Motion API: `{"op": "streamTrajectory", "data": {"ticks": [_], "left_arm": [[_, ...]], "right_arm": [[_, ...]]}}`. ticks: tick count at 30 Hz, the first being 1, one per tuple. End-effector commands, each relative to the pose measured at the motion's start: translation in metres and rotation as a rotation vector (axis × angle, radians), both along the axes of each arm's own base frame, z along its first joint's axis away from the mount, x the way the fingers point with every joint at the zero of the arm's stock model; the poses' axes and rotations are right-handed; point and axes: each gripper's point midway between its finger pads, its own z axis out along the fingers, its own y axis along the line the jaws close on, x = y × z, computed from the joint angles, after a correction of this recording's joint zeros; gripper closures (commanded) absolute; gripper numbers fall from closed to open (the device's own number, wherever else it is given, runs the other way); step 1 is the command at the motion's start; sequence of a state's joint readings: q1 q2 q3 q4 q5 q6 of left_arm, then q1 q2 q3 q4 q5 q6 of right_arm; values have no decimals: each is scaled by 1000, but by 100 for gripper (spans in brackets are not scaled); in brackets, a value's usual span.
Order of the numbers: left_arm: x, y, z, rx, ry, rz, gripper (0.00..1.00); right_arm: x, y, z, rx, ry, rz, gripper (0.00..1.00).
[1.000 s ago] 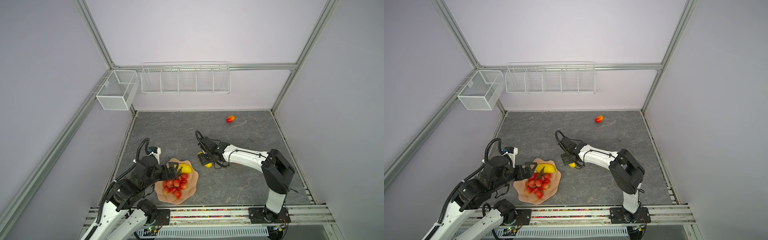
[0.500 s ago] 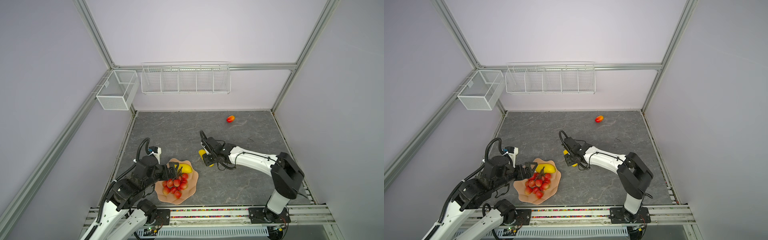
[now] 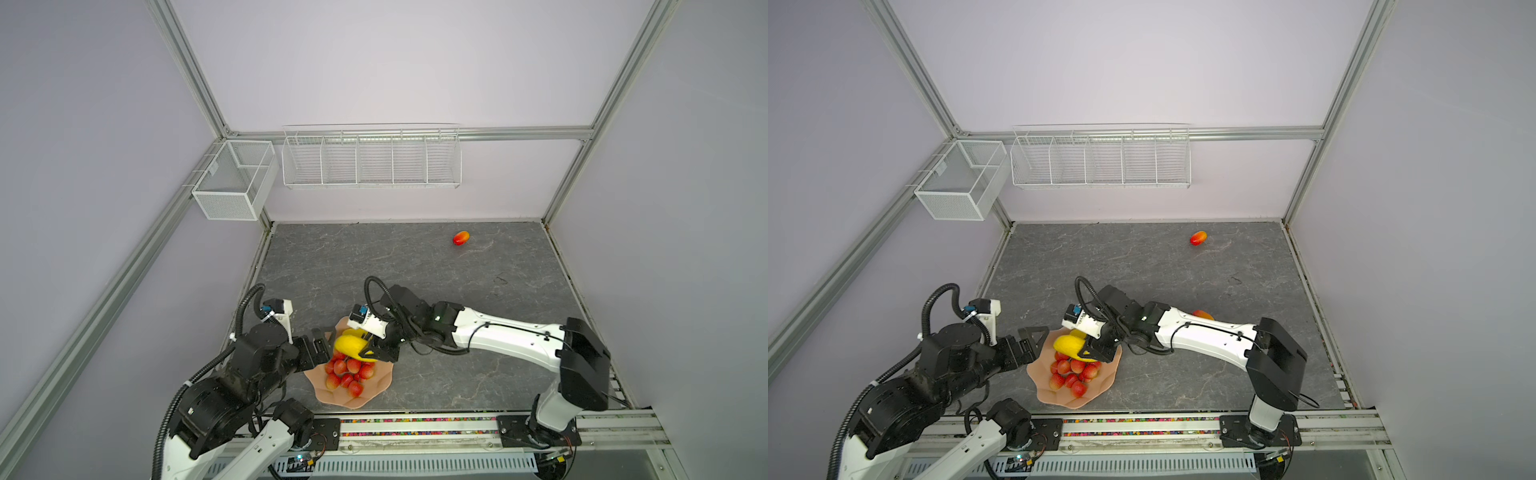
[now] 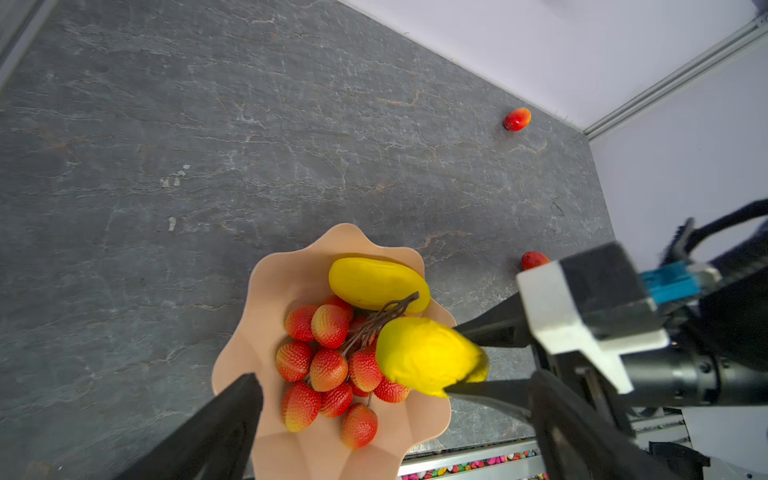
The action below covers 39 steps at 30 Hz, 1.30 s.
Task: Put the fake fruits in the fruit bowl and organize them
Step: 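Place the second yellow mango at the bowl's near edge and release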
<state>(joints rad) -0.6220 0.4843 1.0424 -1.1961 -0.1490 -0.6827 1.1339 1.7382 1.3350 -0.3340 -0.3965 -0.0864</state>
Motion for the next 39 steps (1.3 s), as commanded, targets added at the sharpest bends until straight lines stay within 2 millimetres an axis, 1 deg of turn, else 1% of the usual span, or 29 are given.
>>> {"op": "streamTrajectory", "data": {"ticks": [1, 4, 10, 13, 19, 21, 24, 26, 29, 32, 34, 36, 38, 39], "left_arm": [[-14, 25, -5, 40, 25, 77, 1], [-18, 32, -7, 54, 42, 100, 1], [-22, 36, -16, 72, 87, 120, 1], [-22, 36, -16, 63, 77, 121, 1], [-25, 39, -16, 61, 74, 123, 1], [-25, 39, -16, 59, 71, 123, 1], [-26, 39, -17, 60, 70, 122, 1], [-25, 39, -17, 59, 69, 122, 1], [-23, 36, -17, 52, 63, 114, 1], [-19, 29, -16, 44, 49, 91, 1], [-14, 23, -13, 36, 27, 70, 1], [-7, 14, -12, 25, 8, 39, 1], [0, -1, -15, 11, -1, -17, 1], [4, -10, -19, 7, 5, -46, 1]], "right_arm": [[-46, 6, 0, 4, 29, 241, 61], [-58, 11, -11, -32, 33, 287, 60], [-70, 14, -36, -129, 47, 330, 59], [-68, 17, -49, -163, 40, 322, 59], [-62, 20, -61, -190, 21, 296, 56], [-60, 20, -66, -203, 16, 288, 52], [-58, 20, -68, -213, 9, 282, 43], [-56, 19, -67, -213, -1, 277, 36], [-52, 19, -59, -200, -24, 261, 30], [-40, 20, -33, -145, -40, 213, 25], [-27, 16, -12, -101, -50, 162, 21], [-9, 6, 4, -66, -52, 99, 18], [11, -13, 15, -38, -46, 23, 15], [22, -26, 17, -35, -46, -26, 14]]}}
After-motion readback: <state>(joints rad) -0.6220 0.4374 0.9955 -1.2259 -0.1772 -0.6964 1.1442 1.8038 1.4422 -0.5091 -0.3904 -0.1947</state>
